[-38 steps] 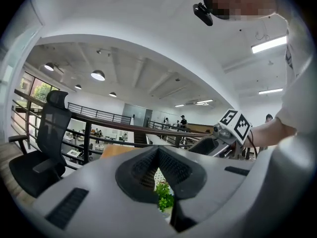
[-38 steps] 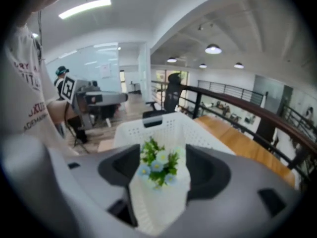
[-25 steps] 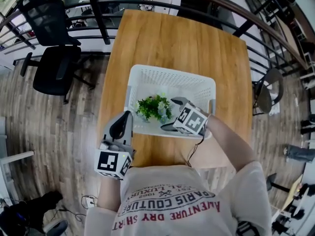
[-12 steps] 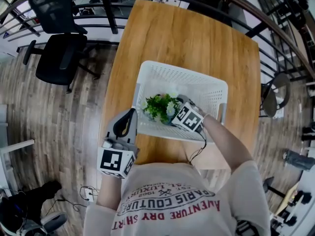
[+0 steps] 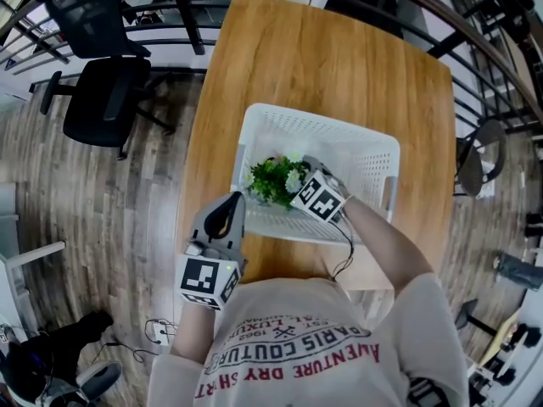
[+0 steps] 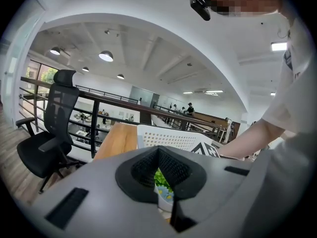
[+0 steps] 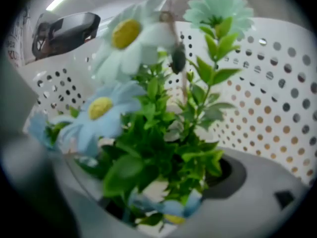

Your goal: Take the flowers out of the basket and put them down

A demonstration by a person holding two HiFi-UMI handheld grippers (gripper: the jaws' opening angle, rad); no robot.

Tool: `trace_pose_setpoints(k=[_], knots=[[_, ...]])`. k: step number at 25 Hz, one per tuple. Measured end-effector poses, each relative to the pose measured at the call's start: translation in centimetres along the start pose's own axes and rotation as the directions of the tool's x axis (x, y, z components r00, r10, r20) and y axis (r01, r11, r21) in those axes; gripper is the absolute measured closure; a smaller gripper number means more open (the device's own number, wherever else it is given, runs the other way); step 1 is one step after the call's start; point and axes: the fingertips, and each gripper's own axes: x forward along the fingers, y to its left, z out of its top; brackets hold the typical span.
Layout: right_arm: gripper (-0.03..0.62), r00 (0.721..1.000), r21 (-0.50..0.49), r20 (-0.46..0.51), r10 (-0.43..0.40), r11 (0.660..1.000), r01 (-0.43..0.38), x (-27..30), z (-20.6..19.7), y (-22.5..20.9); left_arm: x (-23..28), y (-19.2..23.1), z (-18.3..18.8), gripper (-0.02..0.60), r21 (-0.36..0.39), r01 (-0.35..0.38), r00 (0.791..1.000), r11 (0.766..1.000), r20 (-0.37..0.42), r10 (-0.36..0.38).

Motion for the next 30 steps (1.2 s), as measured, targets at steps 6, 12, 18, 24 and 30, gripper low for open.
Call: trace_pose_setpoints(k=[6, 12, 18, 24, 30], knots=[[0.109, 0.999, -0.011, 0.027, -0.024, 1.000, 0.024, 0.6, 1.0, -0.2, 0.0, -0.1, -0.1, 0.571, -0.005, 0.009, 1.000, 1.000, -0.004, -0.009], [0.115, 1.000, -0.015, 0.015, -0.022, 1.000, 0.022, 0.6, 1.1, -0.3, 0.1, 0.0, -0.3, 0.571, -0.005, 0.021, 1.000, 1.000, -0.011, -0.021], [0.117, 1.000, -0.030, -0.016, -0.022, 0.999, 0.021, 0.2, 0.8, -0.3, 0.0, 0.2, -0.6, 0.571, 0.005, 0.023, 0.999, 1.000, -0.028, -0.023], [0.117, 0.999, 0.007, 0.014, -0.051, 0.999, 0.051, -3.0, 2.1, -1.2, -0.6, 0.7, 1.1, 0.571, 0.030, 0.014, 1.000, 0.999, -0.001, -0.014], [0.118, 0.989, 0.053, 0.088, -0.118, 0.992, 0.114, -8.0, 4.1, -1.8, -1.5, 0.8, 2.9, 0.571, 0.036, 0.020, 0.999, 0.999, 0.044, -0.022]])
